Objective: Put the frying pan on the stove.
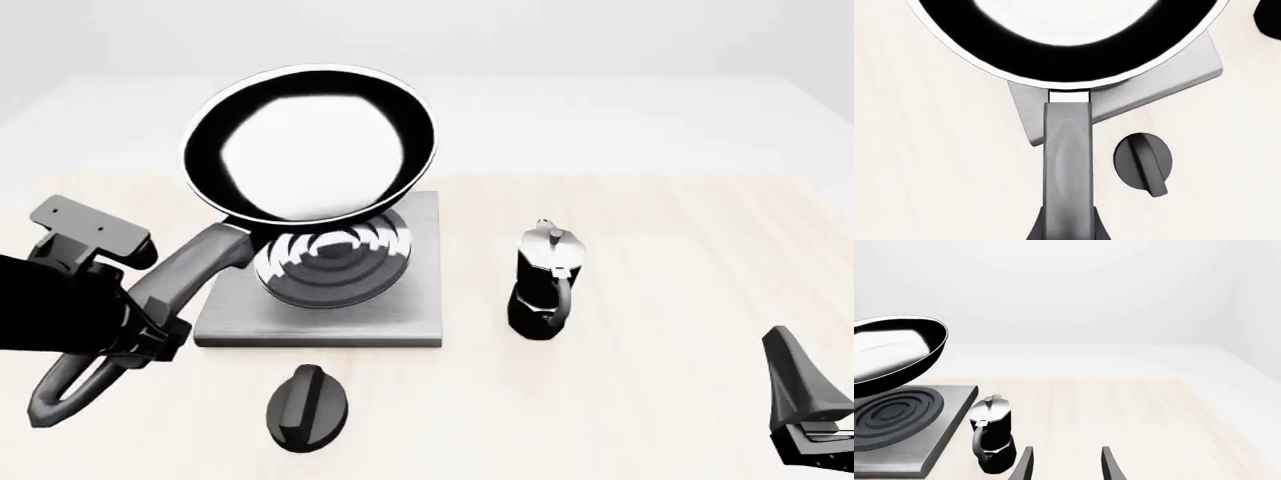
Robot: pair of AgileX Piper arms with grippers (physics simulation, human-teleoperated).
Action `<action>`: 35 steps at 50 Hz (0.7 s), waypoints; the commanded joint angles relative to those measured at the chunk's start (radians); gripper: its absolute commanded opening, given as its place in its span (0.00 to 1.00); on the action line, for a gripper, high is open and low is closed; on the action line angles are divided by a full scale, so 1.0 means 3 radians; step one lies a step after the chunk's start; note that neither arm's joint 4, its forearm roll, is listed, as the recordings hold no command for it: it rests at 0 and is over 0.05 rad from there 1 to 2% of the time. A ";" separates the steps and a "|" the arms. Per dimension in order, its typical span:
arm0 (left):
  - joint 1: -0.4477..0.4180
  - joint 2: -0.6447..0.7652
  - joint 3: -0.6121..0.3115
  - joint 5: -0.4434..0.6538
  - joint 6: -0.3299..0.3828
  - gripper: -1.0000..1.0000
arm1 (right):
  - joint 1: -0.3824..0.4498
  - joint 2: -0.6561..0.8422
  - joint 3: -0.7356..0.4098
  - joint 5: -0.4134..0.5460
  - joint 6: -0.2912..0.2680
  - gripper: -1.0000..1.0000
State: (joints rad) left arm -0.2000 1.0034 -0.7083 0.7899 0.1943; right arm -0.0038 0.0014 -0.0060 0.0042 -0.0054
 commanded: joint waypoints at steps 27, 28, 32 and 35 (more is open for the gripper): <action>-0.0062 0.0157 0.0160 -0.0319 0.0029 0.00 | 0.0000 0.0000 0.0000 0.0000 0.0000 1.00; -0.0080 0.0168 0.0165 -0.0328 0.0005 0.00 | 0.0000 0.0000 0.0000 0.0000 0.0000 1.00; -0.0091 0.0170 0.0225 -0.0356 -0.0012 0.00 | 0.0000 0.0000 0.0000 0.0000 0.0000 1.00; -0.0098 0.0158 0.0237 -0.0351 -0.0029 0.00 | 0.0000 0.0000 0.0000 0.0000 0.0000 1.00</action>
State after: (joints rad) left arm -0.2202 1.0575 -0.6378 0.7081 0.1851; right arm -0.0038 0.0014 -0.0060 0.0042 -0.0054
